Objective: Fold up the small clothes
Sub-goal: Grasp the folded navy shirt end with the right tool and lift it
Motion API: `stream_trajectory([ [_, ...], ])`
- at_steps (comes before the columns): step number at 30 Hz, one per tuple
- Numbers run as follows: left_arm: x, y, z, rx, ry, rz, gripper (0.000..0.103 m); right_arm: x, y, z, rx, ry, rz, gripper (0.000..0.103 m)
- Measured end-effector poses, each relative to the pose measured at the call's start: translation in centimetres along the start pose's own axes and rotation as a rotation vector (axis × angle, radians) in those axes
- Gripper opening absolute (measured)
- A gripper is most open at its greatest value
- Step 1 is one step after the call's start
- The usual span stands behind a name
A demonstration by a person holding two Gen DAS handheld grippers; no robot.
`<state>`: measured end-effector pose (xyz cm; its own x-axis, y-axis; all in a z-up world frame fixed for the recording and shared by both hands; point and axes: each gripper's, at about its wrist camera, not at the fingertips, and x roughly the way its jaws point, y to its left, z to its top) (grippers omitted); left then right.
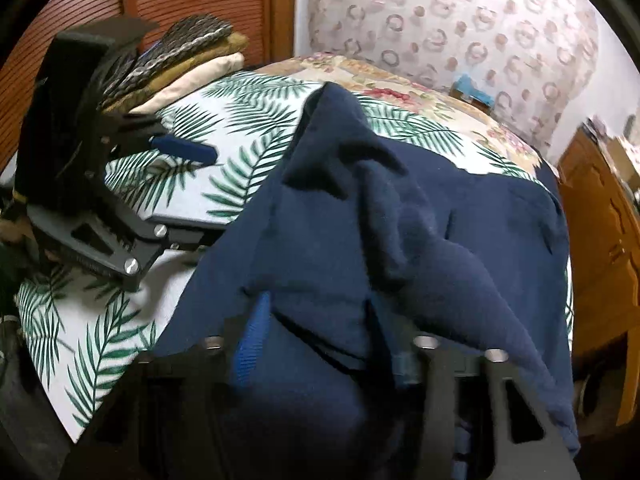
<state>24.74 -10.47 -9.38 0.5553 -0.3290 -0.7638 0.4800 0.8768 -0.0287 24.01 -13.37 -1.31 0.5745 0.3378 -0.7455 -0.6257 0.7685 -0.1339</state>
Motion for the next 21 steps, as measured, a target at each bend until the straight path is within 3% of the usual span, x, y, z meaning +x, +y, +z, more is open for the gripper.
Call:
stream_trajectory([
  [1,-0.1,0.1,0.0,-0.004,-0.006,-0.002,0.085,-0.2,-0.1,0.1,-0.007,-0.001,0.002,0.014],
  [2,-0.4,0.1,0.0,-0.008,-0.019,-0.007,0.085,-0.4,-0.3,0.3,-0.004,-0.002,-0.004,0.011],
  [5,-1.2,-0.2,0.0,0.007,-0.062,-0.007,0.085,-1.7,-2.0,1.1,0.042,-0.046,0.017,0.009],
  [14,-2.6,0.4,0.4,-0.02,-0.141,-0.044,0.085,-4.9,-9.1,5.0,0.156,-0.158,-0.073,0.009],
  [21,-2.0,0.5,0.2,-0.029,-0.134,-0.047,0.085,-2.0,-15.5,7.0,0.26,-0.094,-0.195,0.009],
])
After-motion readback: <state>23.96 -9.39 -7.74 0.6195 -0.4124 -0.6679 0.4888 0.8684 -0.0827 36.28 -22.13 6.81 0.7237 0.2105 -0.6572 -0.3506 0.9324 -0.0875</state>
